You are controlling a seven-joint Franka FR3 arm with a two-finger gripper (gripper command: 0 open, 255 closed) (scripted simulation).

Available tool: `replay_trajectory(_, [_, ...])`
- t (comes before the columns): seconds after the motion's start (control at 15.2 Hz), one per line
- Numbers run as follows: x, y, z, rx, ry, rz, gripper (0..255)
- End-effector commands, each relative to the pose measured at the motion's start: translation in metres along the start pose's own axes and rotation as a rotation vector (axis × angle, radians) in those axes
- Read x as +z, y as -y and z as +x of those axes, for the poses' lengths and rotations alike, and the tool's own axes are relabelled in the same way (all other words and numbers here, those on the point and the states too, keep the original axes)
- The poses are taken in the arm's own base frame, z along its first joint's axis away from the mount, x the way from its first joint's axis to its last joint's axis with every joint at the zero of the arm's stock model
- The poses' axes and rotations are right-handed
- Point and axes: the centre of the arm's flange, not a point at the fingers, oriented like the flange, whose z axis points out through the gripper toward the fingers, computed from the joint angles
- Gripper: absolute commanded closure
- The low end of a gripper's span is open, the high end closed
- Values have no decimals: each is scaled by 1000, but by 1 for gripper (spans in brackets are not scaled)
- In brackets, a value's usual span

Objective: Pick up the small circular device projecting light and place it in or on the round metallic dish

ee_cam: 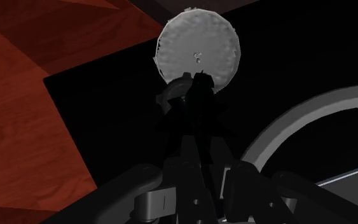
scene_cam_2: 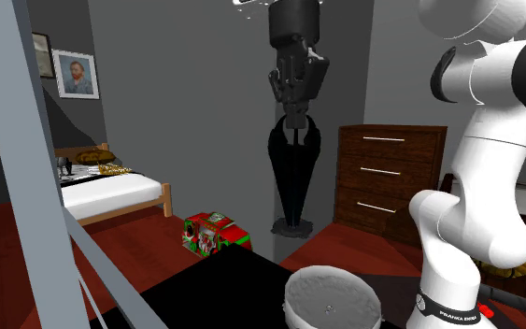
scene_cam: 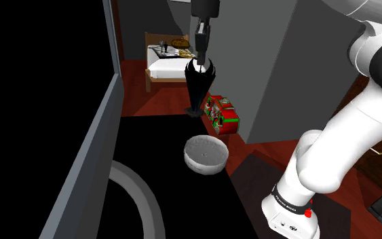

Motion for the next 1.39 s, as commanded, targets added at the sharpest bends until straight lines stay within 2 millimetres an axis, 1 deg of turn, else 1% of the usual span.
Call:
replay_trajectory(0.0, [-6,12,-22,0,0,0,255])
replay_trajectory(0.26, [-22,35,-67,0,0,0,255])
replay_trajectory(0.33, [-24,37,-72,0,0,0,255])
replay_trajectory(1.32, [56,36,-68,0,0,0,255])
